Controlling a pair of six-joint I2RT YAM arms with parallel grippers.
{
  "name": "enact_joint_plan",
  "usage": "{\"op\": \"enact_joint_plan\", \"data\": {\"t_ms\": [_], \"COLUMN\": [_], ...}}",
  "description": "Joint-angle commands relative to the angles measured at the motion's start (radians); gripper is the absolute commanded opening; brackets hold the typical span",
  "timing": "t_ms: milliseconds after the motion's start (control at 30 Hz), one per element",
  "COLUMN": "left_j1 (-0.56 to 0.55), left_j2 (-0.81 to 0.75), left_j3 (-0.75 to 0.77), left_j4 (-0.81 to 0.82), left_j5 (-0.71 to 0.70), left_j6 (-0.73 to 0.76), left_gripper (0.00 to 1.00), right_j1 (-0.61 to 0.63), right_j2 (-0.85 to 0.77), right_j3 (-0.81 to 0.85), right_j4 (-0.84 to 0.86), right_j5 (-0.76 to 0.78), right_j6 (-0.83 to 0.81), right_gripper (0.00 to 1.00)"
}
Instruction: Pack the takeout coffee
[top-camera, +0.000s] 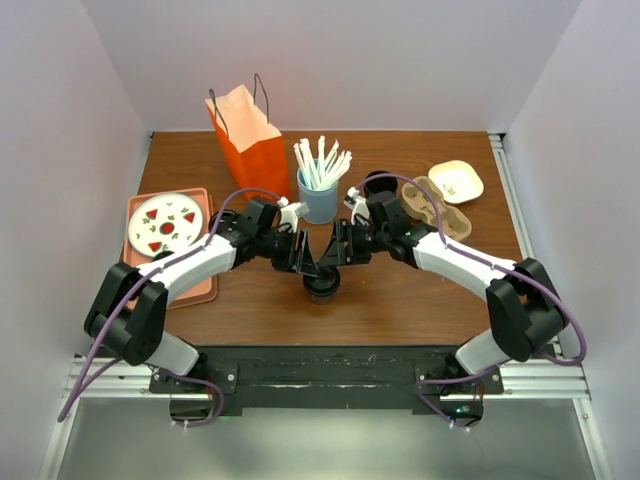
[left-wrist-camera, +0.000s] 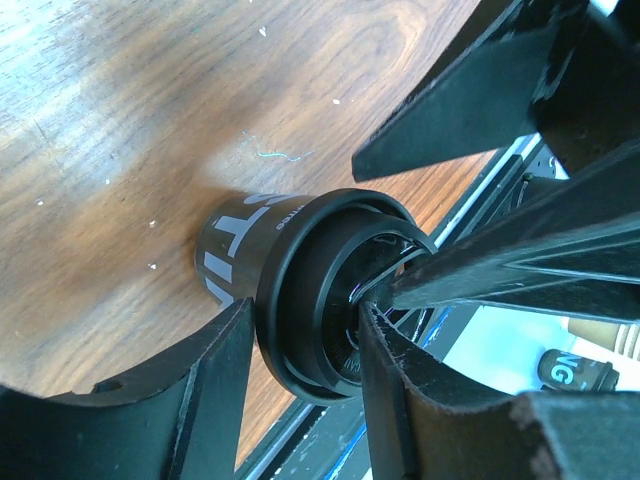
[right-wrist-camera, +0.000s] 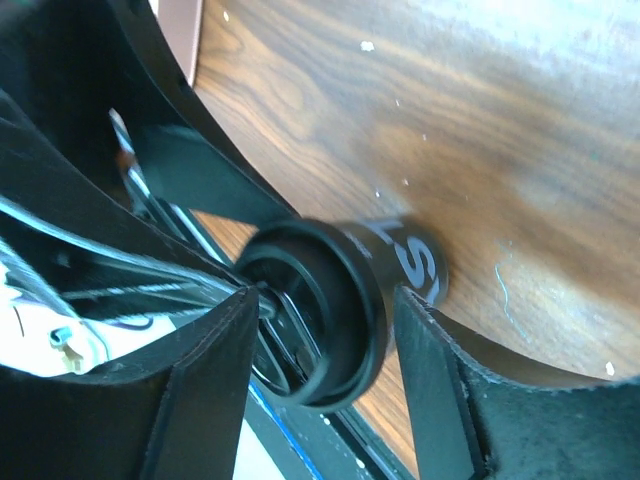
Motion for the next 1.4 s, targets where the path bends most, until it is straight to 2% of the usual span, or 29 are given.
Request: {"op": "enact_joint_plan", "data": {"t_ms": [0,200,333,467,600,667,767,1267,1367], "left_j1": [-0.011,-0.013,-0.015,-0.016,-0.016,-0.018,-0.018,-0.025,-0.025], "left_j2": [-0.009,-0.018,-0.023,-0.029,-0.041,-0.046,-0.048,-0.037,-0.035], "left_j3": [-0.042,-0.063,-0.069,-0.075,-0.086,-0.089,-0.094,-0.111,-0.114], "left_j4": [-0.027,-0.013,-0.010,-0.004,0.005,0.008,0.013,0.028,0.033], "left_j5": [-0.089,-0.102,-0.107,-0.112,-0.115,-0.118,-0.121,-0.119,-0.121], "left_j6": [-0.003,-0.021,-0.026,-0.035,-0.057,-0.061,-0.068,-0.095,-0.098], "left_gripper": [0.49,0.48,0.48,0.48,0.48,0.47,0.47,0.44,0.43], "right_j1": [-0.009,-0.040,-0.061,-0.061,-0.061,-0.063,-0.061,-0.063,-0.061], "right_j2": [-0.017,-0.052,-0.135,-0.238,-0.321,-0.328,-0.318,-0.203,-0.191], "right_j3": [0.057,0.100,0.116,0.003,-0.154,-0.226,-0.275,-0.299,-0.309], "right_j4": [0.000,-0.090,-0.187,-0.195,-0.084,-0.034,0.032,0.147,0.211], "right_j5": [0.017,0.048,0.092,0.064,-0.008,-0.047,-0.088,-0.136,-0.151], "right_j6": [0.020,0.035,0.049,0.083,0.140,0.175,0.196,0.242,0.272], "right_gripper": [0.62,0.64,0.65,0.63,0.58,0.51,0.49,0.47,0.46]}}
